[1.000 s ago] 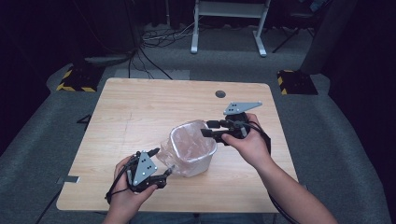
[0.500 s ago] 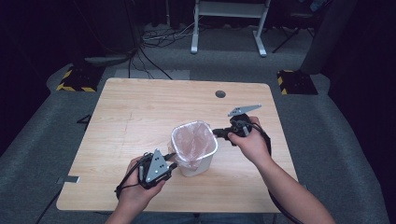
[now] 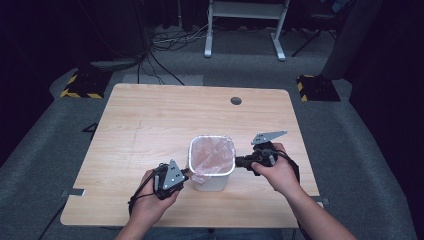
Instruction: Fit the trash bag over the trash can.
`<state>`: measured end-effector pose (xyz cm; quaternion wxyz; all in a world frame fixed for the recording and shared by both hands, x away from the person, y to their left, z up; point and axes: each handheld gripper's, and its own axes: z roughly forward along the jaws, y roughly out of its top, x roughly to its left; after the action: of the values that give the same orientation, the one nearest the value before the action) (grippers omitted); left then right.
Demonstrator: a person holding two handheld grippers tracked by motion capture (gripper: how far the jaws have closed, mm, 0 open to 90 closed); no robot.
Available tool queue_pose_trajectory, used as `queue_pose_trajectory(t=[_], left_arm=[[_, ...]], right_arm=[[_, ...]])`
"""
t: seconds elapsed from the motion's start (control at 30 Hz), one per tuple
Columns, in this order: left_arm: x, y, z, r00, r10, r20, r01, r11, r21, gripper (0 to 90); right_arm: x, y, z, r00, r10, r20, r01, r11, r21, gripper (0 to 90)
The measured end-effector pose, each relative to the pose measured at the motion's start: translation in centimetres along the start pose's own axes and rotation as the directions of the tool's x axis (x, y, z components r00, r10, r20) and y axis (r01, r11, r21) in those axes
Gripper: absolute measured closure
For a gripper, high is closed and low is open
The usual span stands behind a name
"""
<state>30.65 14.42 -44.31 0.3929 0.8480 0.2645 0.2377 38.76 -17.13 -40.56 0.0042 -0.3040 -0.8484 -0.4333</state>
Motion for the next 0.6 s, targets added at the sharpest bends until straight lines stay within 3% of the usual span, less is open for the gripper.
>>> queue_pose_trajectory(t=[0.07, 0.1, 0.13, 0.17, 0.27, 0.37, 0.5, 0.53, 0.6], left_arm=[[0.0, -0.1, -0.2, 0.9999, -0.009, -0.012, 0.008, 0.9999, -0.011, 57.2], [0.1, -0.2, -0.5, 0.9997, -0.006, -0.024, 0.005, 0.9996, -0.027, 57.2], [0.0, -0.4, -0.8, 0.9997, -0.002, -0.024, 0.001, 0.9992, -0.041, 48.1], [-0.2, -0.5, -1.3, 0.9991, 0.026, -0.035, -0.027, 0.9985, -0.048, 41.6], [-0.9, -1.1, -2.6, 0.9963, 0.057, -0.064, -0.062, 0.9947, -0.082, 26.4], [-1.5, -1.1, -3.8, 0.9956, 0.074, -0.058, -0.08, 0.99, -0.116, 24.2], [-2.2, -0.3, -4.1, 0.9942, 0.091, -0.059, -0.099, 0.9835, -0.151, 22.9], [-2.1, 0.2, -3.7, 0.992, 0.105, -0.069, -0.115, 0.9822, -0.149, 23.9], [-1.7, 0.6, -3.2, 0.991, 0.115, -0.068, -0.124, 0.982, -0.143, 26.2]], right_arm=[[0.0, -0.1, -0.2, 0.9996, -0.018, 0.022, 0.018, 1.0, -0.011, 74.1], [0.1, -0.1, -0.6, 0.9992, -0.024, 0.031, 0.025, 1.0, -0.017, 71.6], [0.2, -0.2, -1.0, 0.9989, -0.029, 0.036, 0.031, 0.999, -0.032, 66.9], [0.2, -0.2, -1.4, 0.998, -0.042, 0.047, 0.044, 0.998, -0.05, 62.3], [0.4, -0.2, -3.0, 0.9909, -0.082, 0.106, 0.092, 0.992, -0.089, 54.7], [0.5, -0.3, -4.2, 0.9889, -0.09, 0.118, 0.105, 0.986, -0.129, 51.2], [1.1, -0.3, -4.5, 0.9808, -0.164, 0.106, 0.178, 0.974, -0.14, 44.5], [1.7, -0.3, -4.3, 0.9709, -0.219, 0.098, 0.23, 0.965, -0.129, 42.2], [2.3, -0.3, -4.0, 0.9567, -0.274, 0.097, 0.284, 0.952, -0.11, 41.3]])
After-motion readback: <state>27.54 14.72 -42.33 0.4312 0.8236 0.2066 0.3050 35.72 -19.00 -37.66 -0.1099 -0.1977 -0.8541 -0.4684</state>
